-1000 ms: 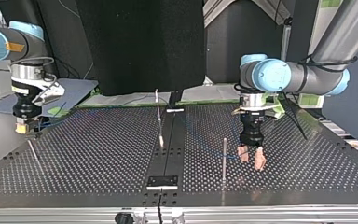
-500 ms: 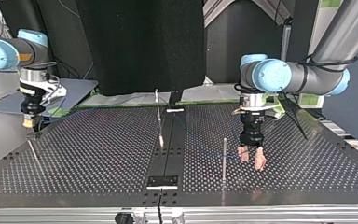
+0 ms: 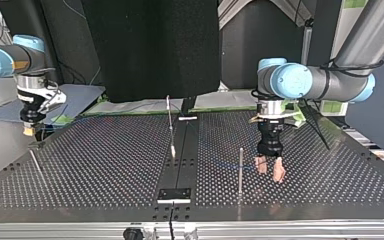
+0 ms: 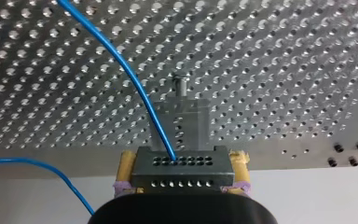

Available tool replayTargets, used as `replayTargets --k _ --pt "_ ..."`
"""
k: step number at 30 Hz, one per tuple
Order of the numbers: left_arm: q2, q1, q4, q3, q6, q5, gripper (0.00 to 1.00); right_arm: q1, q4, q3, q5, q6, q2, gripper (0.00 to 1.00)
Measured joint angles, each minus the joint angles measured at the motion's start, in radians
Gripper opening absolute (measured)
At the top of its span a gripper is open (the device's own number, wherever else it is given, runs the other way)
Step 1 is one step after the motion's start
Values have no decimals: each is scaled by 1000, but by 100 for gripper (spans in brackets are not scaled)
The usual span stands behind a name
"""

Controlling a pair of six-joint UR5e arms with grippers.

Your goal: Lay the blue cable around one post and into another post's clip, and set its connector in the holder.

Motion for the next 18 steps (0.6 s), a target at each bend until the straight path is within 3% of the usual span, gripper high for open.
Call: replayTargets --k 5,18 --pt "0 2 0 2 1 0 95 -19 11 -28 -51 8 0 0" --pt "0 5 -2 3 2 -1 95 -60 41 -63 -185 1 12 0"
